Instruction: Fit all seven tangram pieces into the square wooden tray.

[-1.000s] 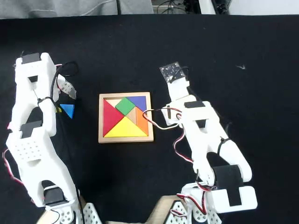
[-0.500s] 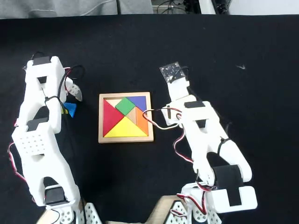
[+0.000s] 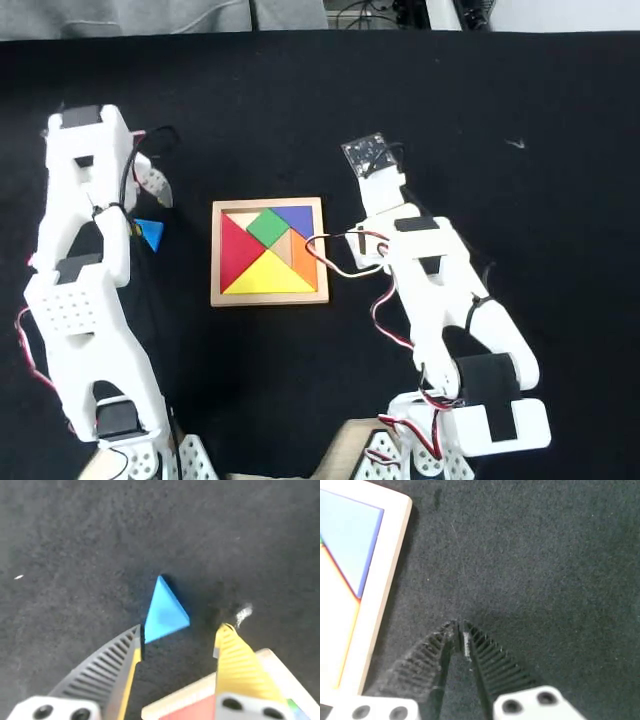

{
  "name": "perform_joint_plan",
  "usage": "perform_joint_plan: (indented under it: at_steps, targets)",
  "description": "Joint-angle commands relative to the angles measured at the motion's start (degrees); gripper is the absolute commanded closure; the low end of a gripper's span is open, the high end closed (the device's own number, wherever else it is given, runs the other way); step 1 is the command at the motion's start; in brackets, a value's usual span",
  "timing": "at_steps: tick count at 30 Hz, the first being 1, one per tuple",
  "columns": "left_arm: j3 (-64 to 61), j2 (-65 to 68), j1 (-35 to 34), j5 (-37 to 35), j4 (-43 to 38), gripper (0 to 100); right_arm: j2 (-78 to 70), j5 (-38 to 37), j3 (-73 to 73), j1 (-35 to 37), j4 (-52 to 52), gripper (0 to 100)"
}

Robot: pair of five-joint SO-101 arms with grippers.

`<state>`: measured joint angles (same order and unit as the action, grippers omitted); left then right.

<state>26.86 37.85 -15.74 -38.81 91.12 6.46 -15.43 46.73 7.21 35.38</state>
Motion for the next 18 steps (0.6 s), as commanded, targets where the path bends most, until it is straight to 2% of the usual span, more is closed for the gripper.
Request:
perform_joint_plan:
  at_steps: [1,7,18]
  targets:
    - [4.97,-4.13,0.57,-0.53,0.62,76,0.31,0.18,-1.89,0.53,-0.44,98.7]
    - [3.03,1.67,2.51,-0.35,-3.43,76,0.31,0.18,-1.89,0.53,-0.44,98.7]
    - [5.05,6.86,0.75,-0.18,-2.99,76,0.31,0.18,-1.89,0.53,-0.35,98.7]
